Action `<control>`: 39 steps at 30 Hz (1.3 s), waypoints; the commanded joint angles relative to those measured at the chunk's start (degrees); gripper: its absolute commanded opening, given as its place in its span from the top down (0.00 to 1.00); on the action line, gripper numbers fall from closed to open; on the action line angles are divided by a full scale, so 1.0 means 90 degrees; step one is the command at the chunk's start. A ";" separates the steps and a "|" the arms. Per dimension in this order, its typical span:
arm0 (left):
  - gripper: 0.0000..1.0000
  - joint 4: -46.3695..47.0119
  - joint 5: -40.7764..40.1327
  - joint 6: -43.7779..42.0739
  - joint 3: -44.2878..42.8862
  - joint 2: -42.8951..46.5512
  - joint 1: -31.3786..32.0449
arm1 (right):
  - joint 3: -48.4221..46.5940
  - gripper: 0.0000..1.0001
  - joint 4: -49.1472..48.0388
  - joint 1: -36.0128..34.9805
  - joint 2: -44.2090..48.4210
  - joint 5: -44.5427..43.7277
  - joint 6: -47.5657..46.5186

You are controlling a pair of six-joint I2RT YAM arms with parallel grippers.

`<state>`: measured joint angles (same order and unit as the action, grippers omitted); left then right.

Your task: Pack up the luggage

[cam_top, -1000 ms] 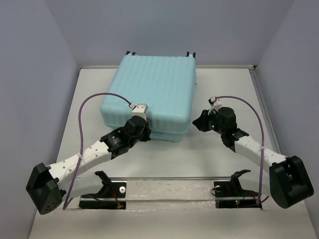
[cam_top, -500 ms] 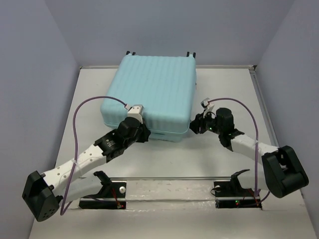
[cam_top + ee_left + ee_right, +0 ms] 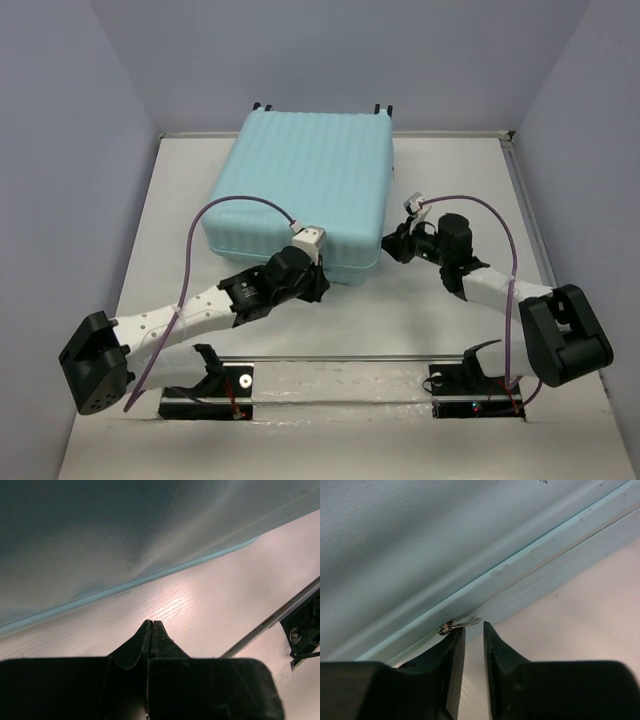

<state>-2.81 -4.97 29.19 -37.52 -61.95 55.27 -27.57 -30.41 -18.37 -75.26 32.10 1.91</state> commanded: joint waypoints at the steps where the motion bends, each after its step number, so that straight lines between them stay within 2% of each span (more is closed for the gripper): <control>1: 0.94 0.0595 -0.0238 -0.0040 -0.0479 -0.0196 0.0070 | -0.0120 0.86 -0.0936 0.0039 -0.0153 0.0408 -0.0057; 5: 0.94 0.0839 -0.0346 -0.0157 -0.0850 -0.0528 0.0061 | 0.0113 0.93 -0.1414 0.0039 -0.0202 0.0418 0.0314; 10: 0.94 0.0976 -0.0540 -0.0148 -0.1416 -0.0821 0.0022 | 0.0543 0.93 -0.1562 -0.0086 0.0042 0.0389 0.1095; 14: 0.94 0.1015 -0.0805 -0.0177 -0.1554 -0.0977 -0.0222 | 0.0885 0.93 -0.0295 -0.0672 0.1152 -0.0780 0.1203; 17: 0.94 0.1054 -0.0912 -0.0138 -0.1544 -0.0929 -0.0407 | 0.0935 0.93 0.0591 -0.1257 0.1711 -0.1512 0.1330; 21: 0.94 0.1074 -0.1088 -0.0138 -0.1476 -0.0685 -0.0477 | 0.0944 0.93 0.1416 -0.1640 0.2326 -0.2236 0.1652; 22: 0.94 0.1064 -0.1078 -0.0138 -0.1437 -0.0646 -0.0486 | 0.0944 0.93 0.1561 -0.1640 0.2328 -0.3012 0.1749; 23: 0.94 0.1064 -0.1030 -0.0109 -0.1398 -0.0607 -0.0496 | 0.0935 0.93 0.1563 -0.1640 0.2299 -0.3019 0.1779; 26: 0.94 0.1035 -0.1000 -0.0069 -0.1242 -0.0490 -0.0486 | 0.0808 0.93 0.1233 -0.1437 0.1667 -0.4092 0.1370; 28: 0.94 0.0957 -0.1137 -0.0079 -0.1173 -0.0421 -0.0496 | 0.0701 0.93 0.0784 -0.0638 0.1284 -0.3657 0.1291; 30: 0.94 0.0762 -0.1263 -0.0099 -0.1115 -0.0333 -0.0506 | 0.0603 0.88 0.0344 0.0316 0.0971 -0.2400 0.1321; 31: 0.94 0.0703 -0.1332 -0.0118 -0.1095 -0.0285 -0.0506 | 0.0583 0.85 0.0226 0.0477 0.0970 -0.2008 0.1301; 33: 0.94 0.0547 -0.1536 -0.0109 -0.1007 -0.0139 -0.0545 | 0.0564 0.68 -0.0252 0.0567 0.0961 -0.1354 0.1059; 34: 0.94 0.0508 -0.1576 -0.0099 -0.0969 -0.0089 -0.0622 | 0.0506 0.63 -0.0331 0.0567 0.0893 -0.1079 0.0941; 35: 0.94 0.0401 -0.1663 -0.0070 -0.0939 -0.0002 -0.0671 | 0.0418 0.53 -0.0390 0.0567 0.0689 -0.0506 0.0746; 37: 0.94 0.0225 -0.1839 -0.0031 -0.0919 0.0115 -0.0837 | 0.0135 0.47 -0.0487 0.0567 0.0338 0.0083 0.0473; 39: 0.94 0.0049 -0.1946 0.0008 -0.0890 0.0213 -0.0954 | 0.0066 0.46 -0.0537 0.0567 0.0074 0.0347 0.0287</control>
<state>-3.29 -11.27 29.43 -46.09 -62.85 50.85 -22.50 -27.70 -12.93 -70.02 21.93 10.74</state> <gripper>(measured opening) 0.068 0.524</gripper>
